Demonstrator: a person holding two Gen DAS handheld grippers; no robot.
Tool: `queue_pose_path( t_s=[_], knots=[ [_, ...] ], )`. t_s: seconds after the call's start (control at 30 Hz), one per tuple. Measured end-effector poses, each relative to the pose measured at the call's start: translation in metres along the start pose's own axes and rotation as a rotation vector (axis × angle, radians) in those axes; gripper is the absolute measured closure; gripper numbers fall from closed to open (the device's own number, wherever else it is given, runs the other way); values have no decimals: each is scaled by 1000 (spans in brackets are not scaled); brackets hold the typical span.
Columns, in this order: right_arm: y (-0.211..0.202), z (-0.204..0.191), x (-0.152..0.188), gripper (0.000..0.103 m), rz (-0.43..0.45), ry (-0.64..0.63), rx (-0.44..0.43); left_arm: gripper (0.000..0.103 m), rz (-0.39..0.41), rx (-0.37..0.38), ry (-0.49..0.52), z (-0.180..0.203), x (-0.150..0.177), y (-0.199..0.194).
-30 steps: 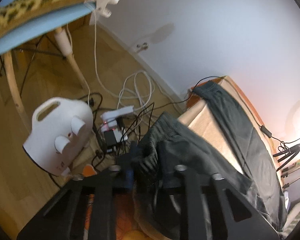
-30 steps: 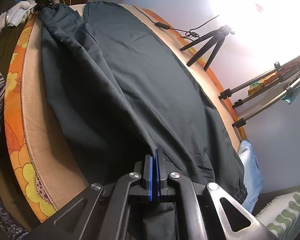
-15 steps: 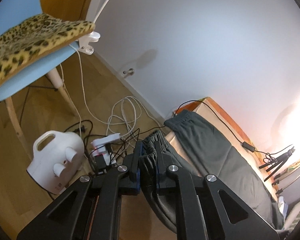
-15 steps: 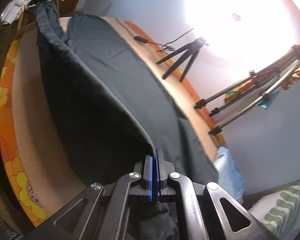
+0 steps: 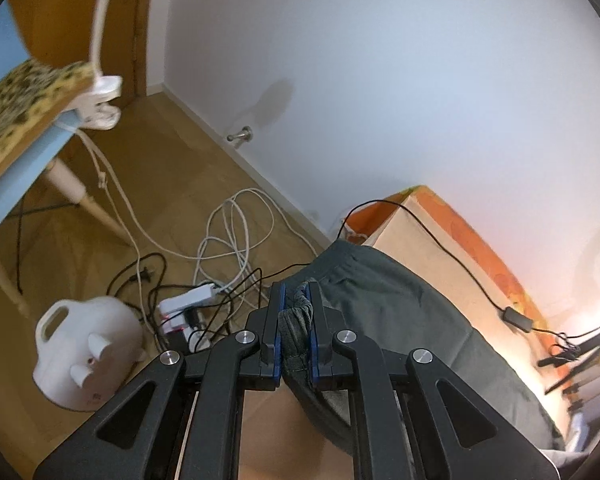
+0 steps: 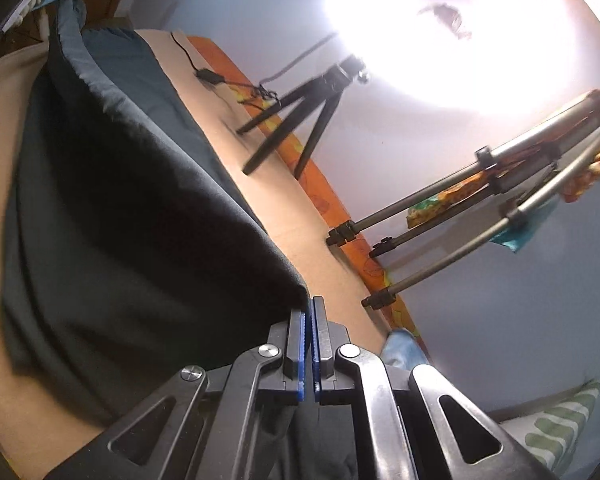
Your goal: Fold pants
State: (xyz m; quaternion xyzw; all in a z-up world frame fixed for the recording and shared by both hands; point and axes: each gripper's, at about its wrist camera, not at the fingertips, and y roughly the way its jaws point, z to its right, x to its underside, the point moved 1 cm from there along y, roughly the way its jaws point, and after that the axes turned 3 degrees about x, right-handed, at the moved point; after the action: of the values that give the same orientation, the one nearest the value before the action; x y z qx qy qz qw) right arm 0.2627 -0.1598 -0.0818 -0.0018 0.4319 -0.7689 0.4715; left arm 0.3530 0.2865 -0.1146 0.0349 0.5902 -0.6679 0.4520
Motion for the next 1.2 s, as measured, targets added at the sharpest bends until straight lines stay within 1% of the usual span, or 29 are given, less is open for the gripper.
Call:
queue_pose_path(
  t_s=[0.17,0.27,0.43,0.47,0.53,0.6,0.67,0.7,0.77,0.8,0.9,1.03,1.13,1.17,1.2],
  knots=[
    [47,8,-7,103,-35,23,-36,95,-19,-71,20,20,-6,38],
    [74,5,-6,103,-68,29,-67,95,-27,-118,43,29,-10,60],
    [112,-2,-4,103,-115,45,-103,94,-41,-175,96,50,-19,89],
    [119,-3,-4,103,-125,48,-110,92,-44,-182,105,55,-21,95],
    [132,-7,-2,103,-147,49,-116,86,-32,-169,117,62,-28,101],
    [139,-9,2,103,-168,57,-121,77,-23,-165,128,66,-36,103],
    [144,-11,4,103,-175,64,-122,75,3,-172,136,65,-45,96],
    [145,-11,4,103,-173,66,-123,67,27,-171,131,61,-51,89],
    [147,-10,4,103,-179,72,-123,58,51,-173,122,53,-59,80],
    [147,-11,5,103,-182,73,-120,58,60,-162,119,46,-62,72],
    [146,-12,4,103,-185,84,-112,57,86,-191,140,33,-65,55],
    [143,-1,6,103,-193,138,-121,53,94,-163,168,23,-54,42],
    [137,14,8,103,-190,210,-126,46,76,-109,227,26,-37,46],
    [137,19,9,103,-189,229,-134,43,69,-106,245,27,-33,49],
    [136,23,11,103,-192,246,-139,43,55,-92,263,29,-28,55]
  ],
)
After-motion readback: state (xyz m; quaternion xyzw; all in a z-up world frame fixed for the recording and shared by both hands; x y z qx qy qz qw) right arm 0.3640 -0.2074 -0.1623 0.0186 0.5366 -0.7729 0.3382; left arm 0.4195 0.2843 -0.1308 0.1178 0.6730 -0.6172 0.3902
